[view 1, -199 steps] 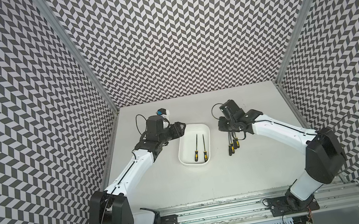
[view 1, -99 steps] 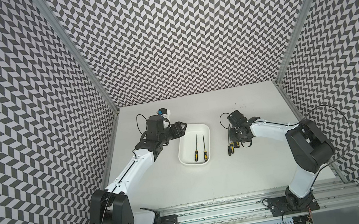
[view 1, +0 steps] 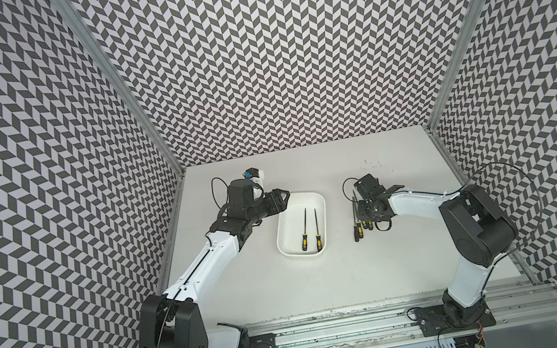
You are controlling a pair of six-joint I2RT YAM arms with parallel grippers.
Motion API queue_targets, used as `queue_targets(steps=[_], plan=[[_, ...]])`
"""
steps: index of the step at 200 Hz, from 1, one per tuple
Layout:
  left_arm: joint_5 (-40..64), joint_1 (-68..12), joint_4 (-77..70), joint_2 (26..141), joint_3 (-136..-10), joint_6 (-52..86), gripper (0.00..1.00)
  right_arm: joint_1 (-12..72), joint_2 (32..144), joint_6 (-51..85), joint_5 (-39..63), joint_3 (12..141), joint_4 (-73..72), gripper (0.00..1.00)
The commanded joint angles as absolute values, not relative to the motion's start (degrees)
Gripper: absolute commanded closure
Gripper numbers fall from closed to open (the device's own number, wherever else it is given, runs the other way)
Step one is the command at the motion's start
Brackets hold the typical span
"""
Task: Put the file tool into the storage box
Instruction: Pick up the file tool from the center of the board, then place the file tool in the storage box.
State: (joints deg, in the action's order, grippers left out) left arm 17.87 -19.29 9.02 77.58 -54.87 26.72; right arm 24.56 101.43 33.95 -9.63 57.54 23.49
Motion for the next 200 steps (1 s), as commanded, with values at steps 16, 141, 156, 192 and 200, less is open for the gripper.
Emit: queue_targets(steps=[16,141,156,192,200], plan=[[18.57,-18.90,8.20,78.00,-56.97,26.81,0.33,24.17,101.06,31.89,-10.33,56.35,25.69,1.00],[29.63,-19.28,-1.90,80.16,-58.14,31.23,0.30,24.88,87.54,41.80,37.61,55.91,-7.21,1.00],[30.23,-20.03,-3.43,80.09,-57.54,31.82,0.30,26.29,89.23,42.02,38.54,56.75,-7.84,1.00],[27.72,-23.19,-3.74,81.53,-57.40,30.98,0.29,29.21,90.63,41.38,39.24,58.77,-7.74,1.00],[27.23,-23.82,-3.70,81.97,-57.39,30.85,0.29,29.72,90.77,41.39,39.42,59.12,-7.65,1.00]])
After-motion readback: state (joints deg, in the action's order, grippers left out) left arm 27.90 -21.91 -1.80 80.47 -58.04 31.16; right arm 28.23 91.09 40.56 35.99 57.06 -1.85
